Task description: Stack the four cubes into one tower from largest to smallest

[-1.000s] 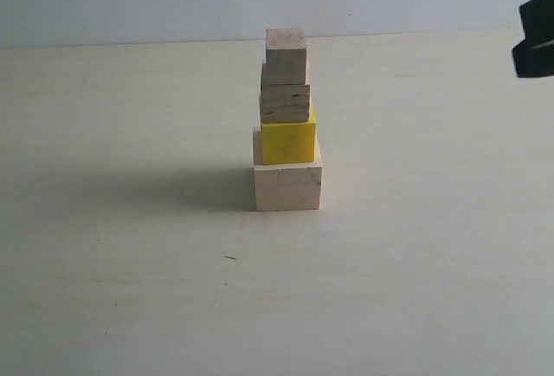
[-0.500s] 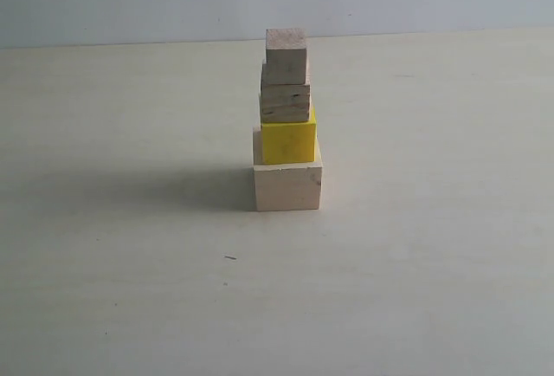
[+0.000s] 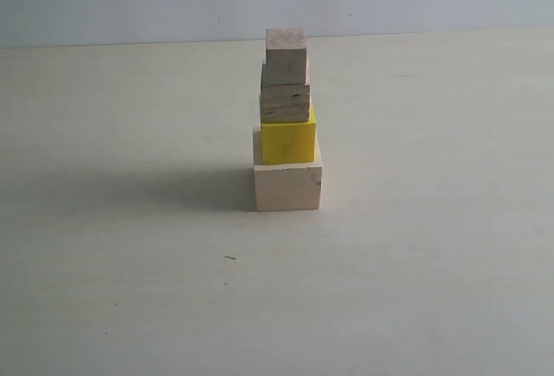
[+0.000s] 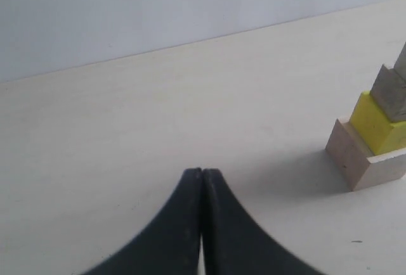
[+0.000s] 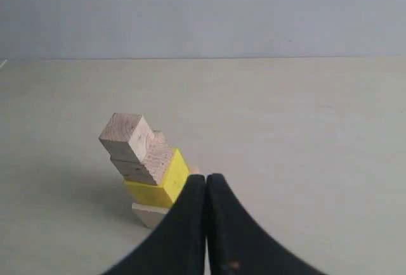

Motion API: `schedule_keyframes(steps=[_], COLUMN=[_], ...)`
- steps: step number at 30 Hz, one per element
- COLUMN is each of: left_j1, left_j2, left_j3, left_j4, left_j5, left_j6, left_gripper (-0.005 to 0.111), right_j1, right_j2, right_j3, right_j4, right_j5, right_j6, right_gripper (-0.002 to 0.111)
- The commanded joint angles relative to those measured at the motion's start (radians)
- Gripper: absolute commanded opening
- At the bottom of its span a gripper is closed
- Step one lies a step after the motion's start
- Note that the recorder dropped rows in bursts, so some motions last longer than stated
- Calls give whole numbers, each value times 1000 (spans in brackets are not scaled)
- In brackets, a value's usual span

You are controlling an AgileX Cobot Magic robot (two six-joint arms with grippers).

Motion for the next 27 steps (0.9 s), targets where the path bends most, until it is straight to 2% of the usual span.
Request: schedule_keyframes(steps=[1, 9, 11, 13, 15, 16, 17, 19, 21, 23, 27], left_j1=[2, 2, 3, 66, 222, 367, 444, 699, 880, 1000, 1091], left_j2=[-8, -8, -26, -60, -110, -158, -184, -281, -342, -384, -416], left_j3=[5, 5, 5, 5, 5, 5, 5, 5, 5, 5, 5], left_j4=[9, 9, 14, 15, -31, -68, -87, -162, -243, -322, -409], left_j5=[2, 2, 2, -20, -63, -88, -101, -129, -129, -129, -129], left_j6=[-7, -7, 45, 53, 45, 43, 36, 9, 9, 11, 20], left_gripper=[1, 1, 1, 1, 1, 1, 1, 1, 1, 1, 1], right_j1=[2, 2, 2, 2, 2, 2, 2, 2, 2, 2, 2], right_j2=[-4, -4, -4, -4, -4, -4, -4, -4, -4, -4, -4], right_j3=[-1, -1, -1, -1, -1, -1, -1, -1, -1, -1, -1], right_j4=[7, 7, 7, 7, 7, 7, 7, 7, 7, 7, 7], right_j5=[-13, -13, -13, -13, -13, -13, -13, -13, -13, -13, -13], right_j6=[1, 1, 1, 1, 1, 1, 1, 1, 1, 1, 1], right_gripper=[0, 0, 0, 0, 0, 0, 0, 0, 0, 0, 0])
